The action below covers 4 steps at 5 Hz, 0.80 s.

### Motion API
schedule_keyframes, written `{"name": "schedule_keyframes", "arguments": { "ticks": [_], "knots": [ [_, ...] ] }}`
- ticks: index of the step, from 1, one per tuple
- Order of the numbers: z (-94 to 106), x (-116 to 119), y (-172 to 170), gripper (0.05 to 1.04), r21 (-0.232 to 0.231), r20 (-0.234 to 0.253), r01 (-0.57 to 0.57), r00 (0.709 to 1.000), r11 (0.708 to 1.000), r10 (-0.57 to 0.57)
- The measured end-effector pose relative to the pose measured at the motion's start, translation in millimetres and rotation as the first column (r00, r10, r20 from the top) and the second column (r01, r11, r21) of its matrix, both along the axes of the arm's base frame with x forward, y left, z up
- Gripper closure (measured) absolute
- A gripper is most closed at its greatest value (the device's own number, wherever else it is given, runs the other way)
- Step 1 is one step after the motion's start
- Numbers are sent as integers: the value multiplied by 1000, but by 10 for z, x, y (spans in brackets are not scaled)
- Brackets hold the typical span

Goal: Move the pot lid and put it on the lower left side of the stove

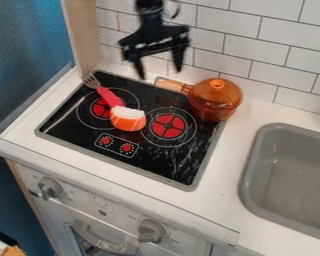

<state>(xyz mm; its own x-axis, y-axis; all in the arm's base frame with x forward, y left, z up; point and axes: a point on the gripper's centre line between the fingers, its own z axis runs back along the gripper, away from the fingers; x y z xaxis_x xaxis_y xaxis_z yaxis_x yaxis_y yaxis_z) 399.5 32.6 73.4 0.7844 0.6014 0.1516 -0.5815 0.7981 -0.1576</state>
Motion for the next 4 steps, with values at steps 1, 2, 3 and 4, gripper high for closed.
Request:
{"name": "schedule_keyframes", "arguments": {
  "ticks": [1, 2, 3, 4],
  "knots": [
    [-32, 213, -242, 82, -71, 14, 78, 997, 994, -77],
    [-151, 398, -452, 82, -116, 8, 161, 987, 980, -162],
    [-275, 484, -601, 82, -97, -16, 230, 972, 968, -233],
    [-418, 478, -594, 82, -86, -52, 238, 969, 968, -243]
  ]
}}
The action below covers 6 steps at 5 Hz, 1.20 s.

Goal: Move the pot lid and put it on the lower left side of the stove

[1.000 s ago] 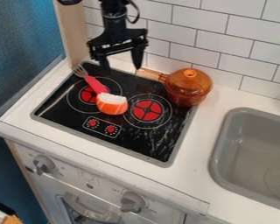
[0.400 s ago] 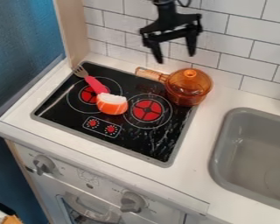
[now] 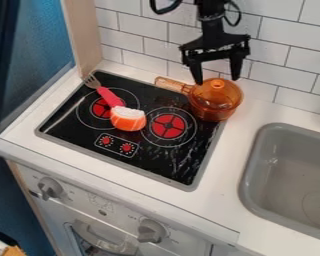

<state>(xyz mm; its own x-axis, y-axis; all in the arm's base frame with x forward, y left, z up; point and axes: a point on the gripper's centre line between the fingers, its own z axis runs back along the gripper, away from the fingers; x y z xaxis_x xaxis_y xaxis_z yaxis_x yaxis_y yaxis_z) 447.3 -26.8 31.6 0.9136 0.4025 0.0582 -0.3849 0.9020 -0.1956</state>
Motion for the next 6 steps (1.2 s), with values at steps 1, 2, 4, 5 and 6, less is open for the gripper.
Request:
{"name": "schedule_keyframes", "arguments": {
  "ticks": [1, 2, 4, 5, 6],
  "knots": [
    [-62, 4, 0, 82, 14, -12, 14, 1000, 1000, -14],
    [-129, 26, -3, 132, 27, -22, 28, 999, 999, -27],
    [-140, 21, -33, 669, 46, 2, 28, 1000, 999, -28],
    [-144, 1, -38, 702, 57, -2, 43, 999, 997, -43],
    [-122, -23, -26, 702, 63, 0, 36, 999, 997, -36]
  ]
}}
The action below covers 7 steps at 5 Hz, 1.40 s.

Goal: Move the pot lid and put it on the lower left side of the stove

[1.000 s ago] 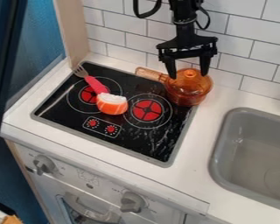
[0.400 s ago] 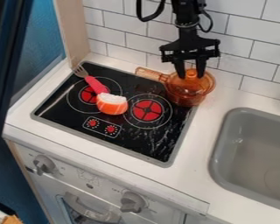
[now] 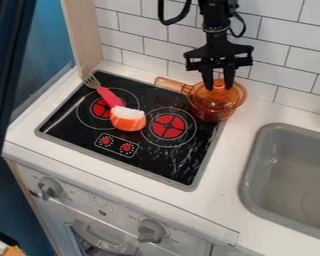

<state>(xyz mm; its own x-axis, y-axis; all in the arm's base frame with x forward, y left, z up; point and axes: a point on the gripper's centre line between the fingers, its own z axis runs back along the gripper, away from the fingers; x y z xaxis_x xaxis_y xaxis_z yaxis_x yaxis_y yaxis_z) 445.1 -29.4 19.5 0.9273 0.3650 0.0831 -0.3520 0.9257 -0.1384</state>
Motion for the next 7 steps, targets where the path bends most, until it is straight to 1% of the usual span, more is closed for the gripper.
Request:
{"name": "schedule_keyframes", "arguments": {
  "ticks": [1, 2, 3, 4, 5, 6, 7],
  "knots": [
    [9, -16, -8, 702, -6, 0, -4, 1000, 1000, 4],
    [195, -66, -28, 702, -22, 52, 18, 998, 1000, -17],
    [470, -167, 71, 702, -63, 138, 16, 990, 998, -8],
    [677, -342, 403, 702, -52, 186, -46, 981, 998, 55],
    [669, -514, 833, 702, -47, 160, -148, 975, 988, 154],
    [543, -810, 1304, 702, 3, 115, -315, 943, 949, 312],
    [461, -1125, 1752, 702, 73, 83, -455, 889, 887, 450]
  ]
}}
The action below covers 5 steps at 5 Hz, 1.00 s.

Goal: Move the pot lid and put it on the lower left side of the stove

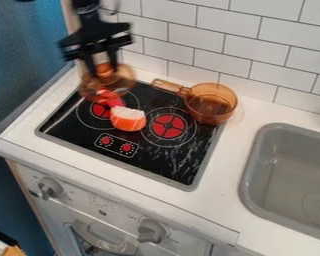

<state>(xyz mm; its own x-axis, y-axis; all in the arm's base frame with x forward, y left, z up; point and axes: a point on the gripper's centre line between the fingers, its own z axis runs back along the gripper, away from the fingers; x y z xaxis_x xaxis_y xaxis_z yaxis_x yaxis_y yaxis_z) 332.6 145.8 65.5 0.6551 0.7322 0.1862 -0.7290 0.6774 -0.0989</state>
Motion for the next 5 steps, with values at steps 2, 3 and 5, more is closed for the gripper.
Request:
{"name": "schedule_keyframes", "arguments": {
  "ticks": [2, 3, 5],
  "knots": [
    [-107, -205, 432, 702, 45, -29, -121, 992, 992, 122],
    [-354, -241, 446, 702, 40, -95, -128, 987, 991, 132],
    [-673, -247, 456, 702, 25, -151, -124, 980, 992, 126]
  ]
}}
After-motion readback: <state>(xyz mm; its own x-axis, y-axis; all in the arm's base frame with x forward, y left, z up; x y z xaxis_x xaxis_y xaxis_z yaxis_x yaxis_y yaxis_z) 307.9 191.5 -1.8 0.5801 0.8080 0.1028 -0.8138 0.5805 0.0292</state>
